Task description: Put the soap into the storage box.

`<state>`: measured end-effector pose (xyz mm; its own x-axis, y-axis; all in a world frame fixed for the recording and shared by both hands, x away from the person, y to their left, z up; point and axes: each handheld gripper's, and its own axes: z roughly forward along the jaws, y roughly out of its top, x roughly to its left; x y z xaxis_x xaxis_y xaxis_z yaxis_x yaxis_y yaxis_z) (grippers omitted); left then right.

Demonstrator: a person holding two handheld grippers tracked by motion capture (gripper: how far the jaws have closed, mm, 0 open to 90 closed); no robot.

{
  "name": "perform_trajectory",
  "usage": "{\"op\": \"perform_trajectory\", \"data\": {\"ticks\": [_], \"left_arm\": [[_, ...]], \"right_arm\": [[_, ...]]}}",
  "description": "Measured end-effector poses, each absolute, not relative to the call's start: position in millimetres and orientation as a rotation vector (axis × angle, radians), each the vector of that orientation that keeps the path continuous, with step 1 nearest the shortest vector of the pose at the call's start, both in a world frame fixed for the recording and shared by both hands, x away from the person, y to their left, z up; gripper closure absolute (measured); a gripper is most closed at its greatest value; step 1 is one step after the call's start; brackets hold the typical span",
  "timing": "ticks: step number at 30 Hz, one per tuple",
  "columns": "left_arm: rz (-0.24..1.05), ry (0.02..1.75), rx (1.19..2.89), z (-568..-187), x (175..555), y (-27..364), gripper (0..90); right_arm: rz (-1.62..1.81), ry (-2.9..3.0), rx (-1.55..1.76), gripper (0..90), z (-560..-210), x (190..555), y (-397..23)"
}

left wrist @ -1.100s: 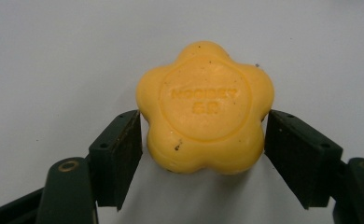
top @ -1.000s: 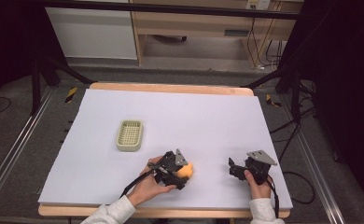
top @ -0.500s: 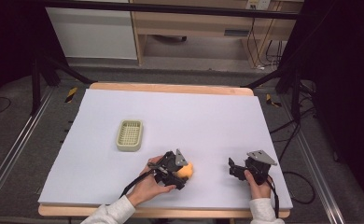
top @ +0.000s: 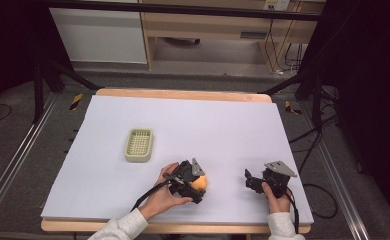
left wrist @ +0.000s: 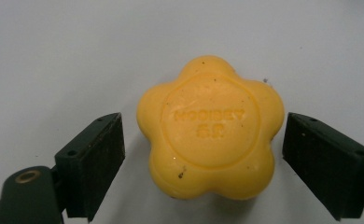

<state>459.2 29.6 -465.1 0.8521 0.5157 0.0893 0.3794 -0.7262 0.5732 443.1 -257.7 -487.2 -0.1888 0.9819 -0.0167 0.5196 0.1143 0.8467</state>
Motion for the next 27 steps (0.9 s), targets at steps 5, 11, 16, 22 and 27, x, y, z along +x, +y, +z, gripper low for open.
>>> {"op": "perform_trajectory", "data": {"ticks": [5,11,16,22,27], "left_arm": [[0.304,0.673,2.465,-467.8,462.0,27.3,14.3],[0.297,0.679,2.449,-467.7,460.5,23.6,17.8],[0.293,0.696,2.453,-469.3,460.8,23.5,18.6],[0.284,0.713,2.444,-468.7,462.1,26.0,24.2],[0.284,0.717,2.442,-468.2,461.8,26.1,24.5]], "right_arm": [[0.971,1.787,1.461,3.1,-487.2,443.2,-257.7],[0.971,1.786,1.460,3.1,-487.2,443.2,-257.7],[0.971,1.787,1.460,3.1,-487.2,443.1,-257.7],[0.972,1.787,1.460,3.1,-487.2,443.1,-257.6],[0.972,1.788,1.462,3.1,-487.2,443.3,-257.8]]}}
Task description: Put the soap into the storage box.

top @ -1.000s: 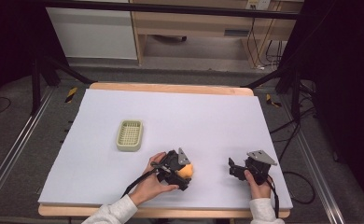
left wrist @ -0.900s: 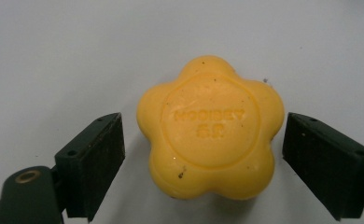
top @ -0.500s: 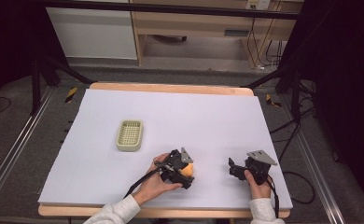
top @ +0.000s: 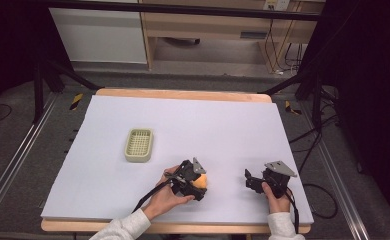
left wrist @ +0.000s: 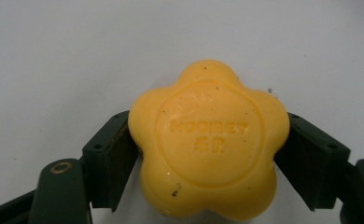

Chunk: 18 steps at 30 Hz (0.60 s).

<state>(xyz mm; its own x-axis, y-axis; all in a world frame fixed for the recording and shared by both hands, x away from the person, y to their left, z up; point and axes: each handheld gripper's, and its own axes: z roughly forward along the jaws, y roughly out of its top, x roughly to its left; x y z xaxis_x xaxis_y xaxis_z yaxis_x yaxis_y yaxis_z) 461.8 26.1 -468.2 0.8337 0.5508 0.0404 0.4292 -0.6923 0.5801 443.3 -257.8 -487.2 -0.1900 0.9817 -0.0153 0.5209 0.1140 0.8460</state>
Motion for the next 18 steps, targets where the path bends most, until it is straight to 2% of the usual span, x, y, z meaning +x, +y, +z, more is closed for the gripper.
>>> {"op": "perform_trajectory", "data": {"ticks": [18], "left_arm": [[0.284,0.701,2.440,-462.3,458.5,30.9,24.7]], "right_arm": [[0.973,1.791,1.462,3.1,-487.3,443.5,-258.1]]}}
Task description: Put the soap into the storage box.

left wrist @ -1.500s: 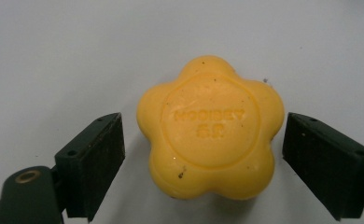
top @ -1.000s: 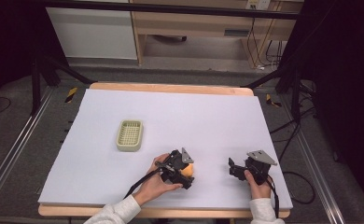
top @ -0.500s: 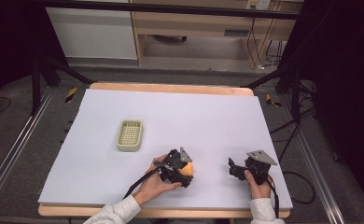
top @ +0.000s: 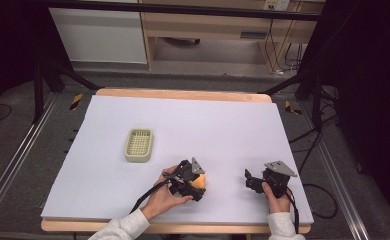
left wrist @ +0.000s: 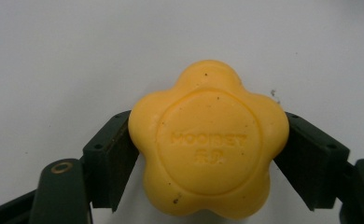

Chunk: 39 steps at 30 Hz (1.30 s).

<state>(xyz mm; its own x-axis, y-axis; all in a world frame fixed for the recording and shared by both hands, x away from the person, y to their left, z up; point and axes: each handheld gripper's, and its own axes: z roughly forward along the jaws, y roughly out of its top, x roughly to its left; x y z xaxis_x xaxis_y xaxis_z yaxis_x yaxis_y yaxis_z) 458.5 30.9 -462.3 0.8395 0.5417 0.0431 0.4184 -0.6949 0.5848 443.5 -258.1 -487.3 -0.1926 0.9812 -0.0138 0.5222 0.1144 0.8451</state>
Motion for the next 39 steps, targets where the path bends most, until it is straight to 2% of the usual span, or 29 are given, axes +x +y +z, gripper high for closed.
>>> {"op": "perform_trajectory", "data": {"ticks": [18,39], "left_arm": [[0.280,0.695,2.446,-456,459,36,24.7],[0.317,0.739,2.356,-434,460,53,24.7]], "right_arm": [[0.973,1.791,1.461,3.1,-487,443,-258],[0.974,1.791,1.463,3.1,-487,443,-258]]}}
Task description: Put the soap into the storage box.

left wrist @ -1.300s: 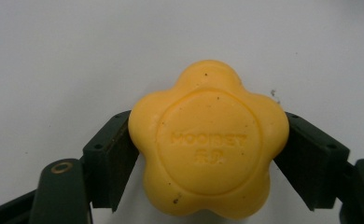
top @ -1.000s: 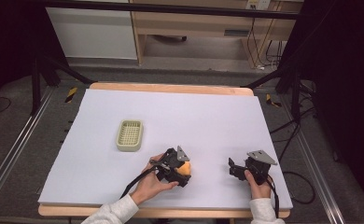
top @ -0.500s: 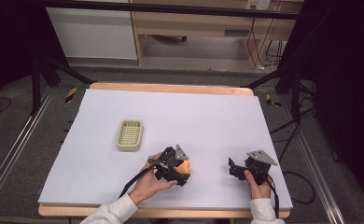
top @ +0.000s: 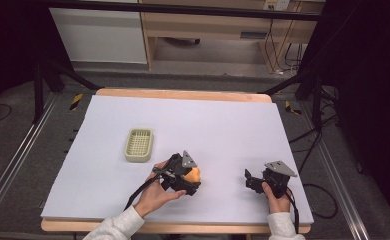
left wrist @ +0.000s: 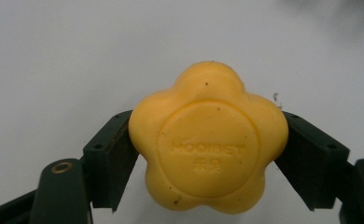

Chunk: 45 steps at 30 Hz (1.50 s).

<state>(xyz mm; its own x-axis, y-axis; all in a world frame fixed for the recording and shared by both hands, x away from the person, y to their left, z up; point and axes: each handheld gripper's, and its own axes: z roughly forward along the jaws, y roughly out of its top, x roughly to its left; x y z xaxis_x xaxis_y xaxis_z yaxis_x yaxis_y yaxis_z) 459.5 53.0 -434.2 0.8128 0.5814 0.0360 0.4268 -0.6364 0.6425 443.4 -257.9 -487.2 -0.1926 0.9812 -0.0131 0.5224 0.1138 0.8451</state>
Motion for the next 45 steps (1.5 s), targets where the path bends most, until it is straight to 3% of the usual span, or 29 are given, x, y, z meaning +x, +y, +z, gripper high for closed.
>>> {"op": "perform_trajectory", "data": {"ticks": [45], "left_arm": [[0.434,0.916,2.196,-395,479,117,24.7]], "right_arm": [[0.976,1.795,1.470,3.1,-487,444,-258]]}}
